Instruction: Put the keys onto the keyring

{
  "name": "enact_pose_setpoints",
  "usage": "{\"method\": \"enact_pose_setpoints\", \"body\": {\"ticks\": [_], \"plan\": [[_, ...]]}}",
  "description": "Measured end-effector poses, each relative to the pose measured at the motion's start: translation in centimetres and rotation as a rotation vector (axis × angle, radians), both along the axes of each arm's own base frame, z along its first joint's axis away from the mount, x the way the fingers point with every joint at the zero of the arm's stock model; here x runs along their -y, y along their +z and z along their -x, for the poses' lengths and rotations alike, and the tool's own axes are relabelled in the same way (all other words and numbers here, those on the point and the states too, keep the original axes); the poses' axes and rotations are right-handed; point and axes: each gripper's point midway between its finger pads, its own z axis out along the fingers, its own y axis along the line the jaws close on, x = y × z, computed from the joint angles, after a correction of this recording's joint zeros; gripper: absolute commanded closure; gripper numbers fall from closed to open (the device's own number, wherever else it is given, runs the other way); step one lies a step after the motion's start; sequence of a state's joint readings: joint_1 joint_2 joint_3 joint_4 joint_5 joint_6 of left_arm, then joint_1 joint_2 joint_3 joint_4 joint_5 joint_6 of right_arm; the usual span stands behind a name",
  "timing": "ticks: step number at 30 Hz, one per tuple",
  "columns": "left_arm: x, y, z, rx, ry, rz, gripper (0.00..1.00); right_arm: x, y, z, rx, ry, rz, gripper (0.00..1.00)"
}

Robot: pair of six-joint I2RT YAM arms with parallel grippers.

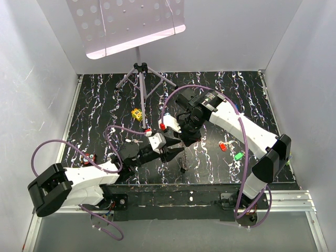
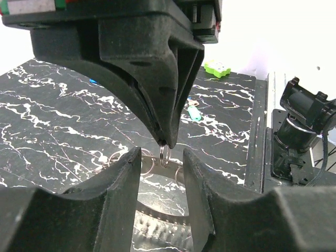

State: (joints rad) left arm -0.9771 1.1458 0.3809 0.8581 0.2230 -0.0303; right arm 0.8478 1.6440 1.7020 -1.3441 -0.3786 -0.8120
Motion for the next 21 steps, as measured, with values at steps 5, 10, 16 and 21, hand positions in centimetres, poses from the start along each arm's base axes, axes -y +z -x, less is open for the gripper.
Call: {"method": "enact_pose_setpoints", "body": {"ticks": [5, 10, 16, 21], "plan": [[-0.7, 0.7, 0.4, 0.014, 0.001, 0.026, 0.62, -0.2, 0.2, 0.1, -0.006, 0.004, -0.011, 0.99], [-0.8, 1.2, 0.5, 0.023, 0.001, 0.039, 0.64, -0.4, 0.5, 0.1, -0.006, 0.008, -0.025, 0.99], [-0.6, 0.5, 0.4, 0.012, 0.001, 0.023, 0.66, -0.6, 0.6, 0.2, -0.011, 0.01, -0.035, 0.99], [-0.4, -0.1, 0.2, 0.001, 0.001, 0.006, 0.74, -0.7, 0.7, 0.4, -0.019, 0.013, -0.043, 0.99]]}}
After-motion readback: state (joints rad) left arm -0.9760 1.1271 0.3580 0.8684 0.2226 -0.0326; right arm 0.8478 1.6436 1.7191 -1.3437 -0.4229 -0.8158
